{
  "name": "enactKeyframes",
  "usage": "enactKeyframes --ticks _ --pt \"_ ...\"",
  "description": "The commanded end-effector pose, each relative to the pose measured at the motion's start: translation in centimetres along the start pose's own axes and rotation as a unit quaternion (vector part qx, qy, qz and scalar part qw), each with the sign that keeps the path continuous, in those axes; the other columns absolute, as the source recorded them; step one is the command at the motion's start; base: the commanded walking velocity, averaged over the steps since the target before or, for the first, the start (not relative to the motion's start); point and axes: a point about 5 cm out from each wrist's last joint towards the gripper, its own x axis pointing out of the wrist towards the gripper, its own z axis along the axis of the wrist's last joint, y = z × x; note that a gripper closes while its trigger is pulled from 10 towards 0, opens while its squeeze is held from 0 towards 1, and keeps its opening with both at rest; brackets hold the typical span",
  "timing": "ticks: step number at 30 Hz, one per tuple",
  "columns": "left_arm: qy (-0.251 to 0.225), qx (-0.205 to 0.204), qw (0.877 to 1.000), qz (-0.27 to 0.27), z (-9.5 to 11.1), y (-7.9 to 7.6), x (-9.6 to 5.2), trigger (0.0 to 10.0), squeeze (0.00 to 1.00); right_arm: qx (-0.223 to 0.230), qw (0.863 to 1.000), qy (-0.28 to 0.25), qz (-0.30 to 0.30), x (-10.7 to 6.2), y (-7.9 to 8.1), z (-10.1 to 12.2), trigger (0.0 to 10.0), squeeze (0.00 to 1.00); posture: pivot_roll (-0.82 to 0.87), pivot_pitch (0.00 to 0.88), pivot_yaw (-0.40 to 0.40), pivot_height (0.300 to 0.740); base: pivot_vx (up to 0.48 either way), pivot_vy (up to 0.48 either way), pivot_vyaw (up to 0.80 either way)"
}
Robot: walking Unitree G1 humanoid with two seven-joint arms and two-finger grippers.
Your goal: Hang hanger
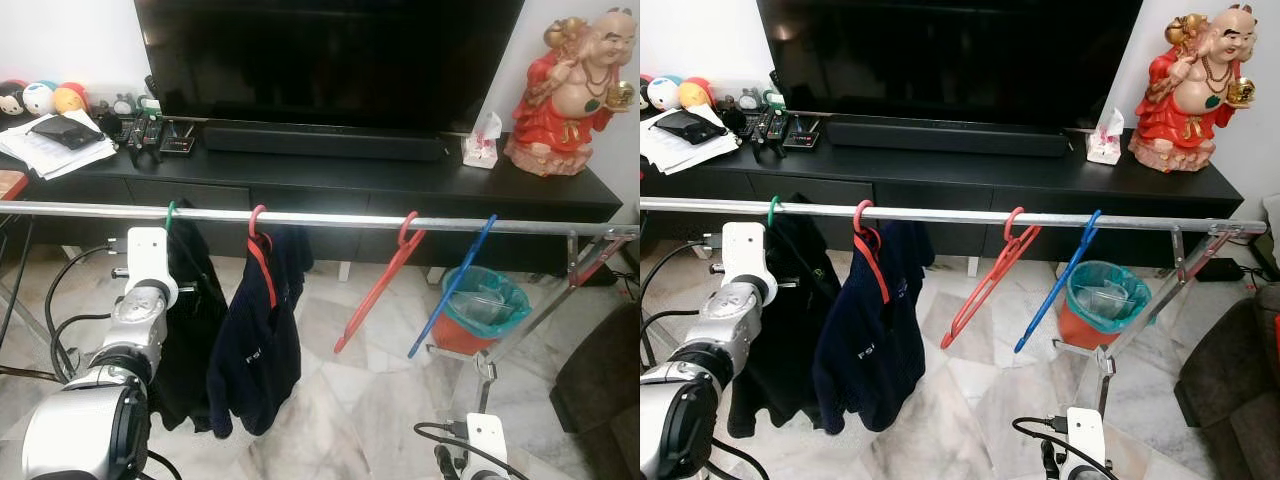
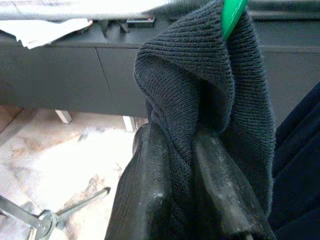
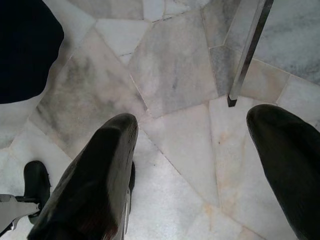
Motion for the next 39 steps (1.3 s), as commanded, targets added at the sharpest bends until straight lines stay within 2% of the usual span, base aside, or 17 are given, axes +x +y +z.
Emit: enactKeyframes --ticks 1,7,16,19,22,39 --pt "-0.041 0.008 0.999 -0.012 1.2 0.3 0.1 10.0 0.0 0.0 1.0 -0.004 -0.005 0.0 -0.4 0.1 10.0 0.0 0.03 0.0 -0.085 0.74 0.0 0.0 0.0" --pt "-0.048 0.01 0.999 -0.021 0.7 1.0 -0.3 10.0 0.0 0.003 1.0 -0.005 -0.004 0.0 -0.2 0.1 10.0 0.0 0.03 0.0 -0.08 0.74 0.0 0.0 0.0" --pt "-0.062 0.019 0.998 -0.018 0.6 4.3 -1.1 10.0 0.0 0.012 1.0 -0.007 -0.006 0.0 -0.1 0.2 10.0 0.0 0.05 0.0 -0.074 0.74 0.0 0.0 0.0" --pt "-0.063 0.017 0.998 -0.017 0.2 4.8 -1.4 10.0 0.0 0.011 1.0 -0.008 -0.005 0.0 -0.1 0.3 10.0 0.0 0.06 0.0 -0.078 0.74 0.0 0.0 0.0" --pt "-0.062 0.013 0.998 -0.014 -0.3 4.8 -1.7 10.0 0.0 0.011 1.0 -0.009 -0.005 0.1 -0.1 0.4 10.0 0.0 0.06 0.0 -0.08 0.74 0.0 0.0 0.0" --pt "-0.068 -0.002 0.998 -0.003 -0.5 5.0 -2.0 10.0 0.0 0.009 1.0 -0.01 -0.003 0.1 -0.1 0.6 10.0 0.0 0.06 0.0 -0.083 0.74 0.0 0.0 0.0"
